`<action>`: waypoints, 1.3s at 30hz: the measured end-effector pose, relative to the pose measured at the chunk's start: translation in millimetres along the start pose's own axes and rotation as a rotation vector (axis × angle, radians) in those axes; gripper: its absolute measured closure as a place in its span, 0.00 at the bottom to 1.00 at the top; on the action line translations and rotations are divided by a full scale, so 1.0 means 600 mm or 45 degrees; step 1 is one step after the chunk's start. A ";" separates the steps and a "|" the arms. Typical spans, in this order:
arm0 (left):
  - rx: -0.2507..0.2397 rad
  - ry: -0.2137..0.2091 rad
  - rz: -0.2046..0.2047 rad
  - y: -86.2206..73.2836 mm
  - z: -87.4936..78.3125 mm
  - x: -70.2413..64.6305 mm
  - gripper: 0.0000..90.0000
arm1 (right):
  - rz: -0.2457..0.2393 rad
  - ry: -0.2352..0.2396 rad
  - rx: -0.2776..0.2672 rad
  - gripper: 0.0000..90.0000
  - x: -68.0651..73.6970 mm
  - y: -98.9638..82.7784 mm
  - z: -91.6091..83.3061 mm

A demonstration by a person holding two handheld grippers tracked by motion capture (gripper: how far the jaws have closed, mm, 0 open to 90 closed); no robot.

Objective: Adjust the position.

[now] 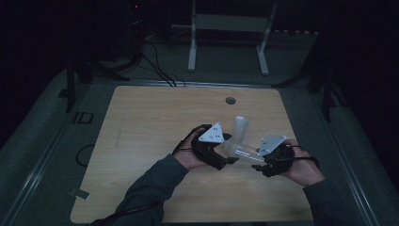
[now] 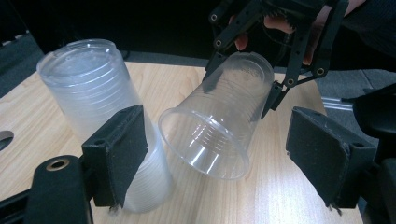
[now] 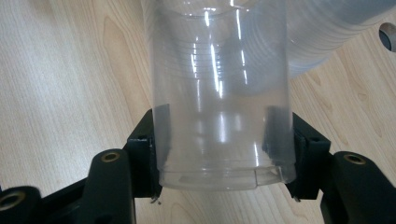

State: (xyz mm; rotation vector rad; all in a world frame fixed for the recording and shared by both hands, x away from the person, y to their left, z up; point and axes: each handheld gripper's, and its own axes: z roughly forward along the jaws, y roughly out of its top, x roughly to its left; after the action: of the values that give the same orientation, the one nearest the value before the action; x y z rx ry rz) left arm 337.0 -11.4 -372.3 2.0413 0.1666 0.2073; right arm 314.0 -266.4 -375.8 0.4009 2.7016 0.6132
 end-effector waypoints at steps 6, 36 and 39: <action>-0.024 0.008 -0.025 -0.005 -0.012 0.005 0.23 | 0.027 -0.012 -0.050 0.46 0.001 -0.006 -0.002; -0.061 0.029 -0.074 -0.020 -0.027 0.011 0.23 | 0.219 -0.041 -0.380 0.46 -0.002 -0.034 -0.019; -0.061 0.030 -0.076 -0.020 -0.026 0.012 0.23 | 0.242 -0.043 -0.415 0.46 -0.001 -0.036 -0.018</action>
State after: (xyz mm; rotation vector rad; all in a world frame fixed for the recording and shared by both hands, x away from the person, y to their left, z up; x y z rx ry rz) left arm 340.1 9.1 -375.3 1.9842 0.2344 0.1961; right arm 306.2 -289.6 -376.3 0.5762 2.4871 1.0696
